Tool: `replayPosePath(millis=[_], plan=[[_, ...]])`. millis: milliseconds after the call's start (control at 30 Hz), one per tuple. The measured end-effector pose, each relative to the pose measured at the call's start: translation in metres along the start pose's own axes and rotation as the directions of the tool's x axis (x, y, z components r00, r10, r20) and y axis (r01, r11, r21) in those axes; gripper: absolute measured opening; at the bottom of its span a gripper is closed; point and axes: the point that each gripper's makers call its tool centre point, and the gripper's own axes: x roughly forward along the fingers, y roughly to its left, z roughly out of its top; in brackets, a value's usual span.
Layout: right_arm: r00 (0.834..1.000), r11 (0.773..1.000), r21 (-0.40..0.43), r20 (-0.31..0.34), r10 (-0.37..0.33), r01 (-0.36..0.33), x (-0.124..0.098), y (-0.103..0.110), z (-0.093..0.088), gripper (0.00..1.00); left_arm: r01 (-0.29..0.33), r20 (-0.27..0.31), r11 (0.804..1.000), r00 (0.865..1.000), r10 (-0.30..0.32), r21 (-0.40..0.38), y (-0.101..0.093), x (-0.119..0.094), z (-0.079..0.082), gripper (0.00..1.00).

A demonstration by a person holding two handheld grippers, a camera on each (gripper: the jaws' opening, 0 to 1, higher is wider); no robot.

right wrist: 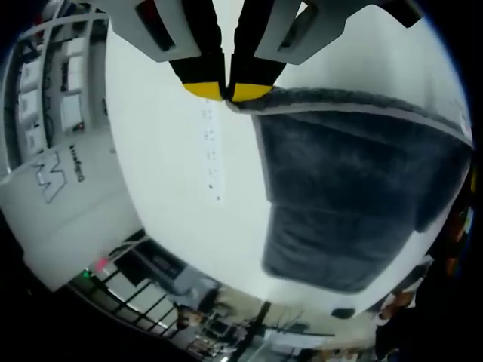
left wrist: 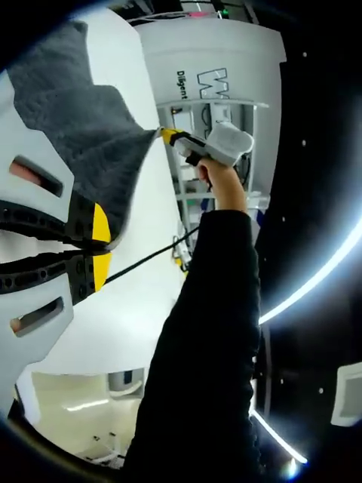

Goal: Open the folded towel by lifting each exposed corner and separating the folded layers until the towel lies flat within the target outline without major curled edges

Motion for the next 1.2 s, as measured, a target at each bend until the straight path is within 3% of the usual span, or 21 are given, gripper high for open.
replayPosePath(millis=[133,300,400,867,1200], plan=[[1.000,1.000,0.004,-0.006,-0.015,0.015,-0.007,-0.003,-0.011,0.00,0.010,0.012,1.000,1.000,-0.010,0.025,0.004,0.000,0.009,0.01],[1.000,0.999,0.028,-0.013,-0.025,0.025,-0.012,-0.002,-0.028,0.00,0.023,-0.005,1.000,1.000,-0.023,0.010,0.007,-0.001,0.004,0.01],[0.999,0.999,0.039,-0.019,-0.027,0.027,-0.014,0.002,-0.037,0.00,0.033,-0.007,0.999,0.999,-0.033,0.007,-0.010,0.001,-0.008,0.01],[0.997,0.998,0.051,-0.067,-0.030,0.034,-0.030,0.020,-0.081,0.00,0.125,-0.024,0.992,0.992,-0.125,-0.014,-0.028,0.002,-0.013,0.01],[0.995,0.994,0.083,-0.085,-0.060,0.067,-0.040,0.005,-0.119,0.00,0.144,0.001,0.990,0.990,-0.144,0.003,-0.028,0.003,-0.002,0.01]])
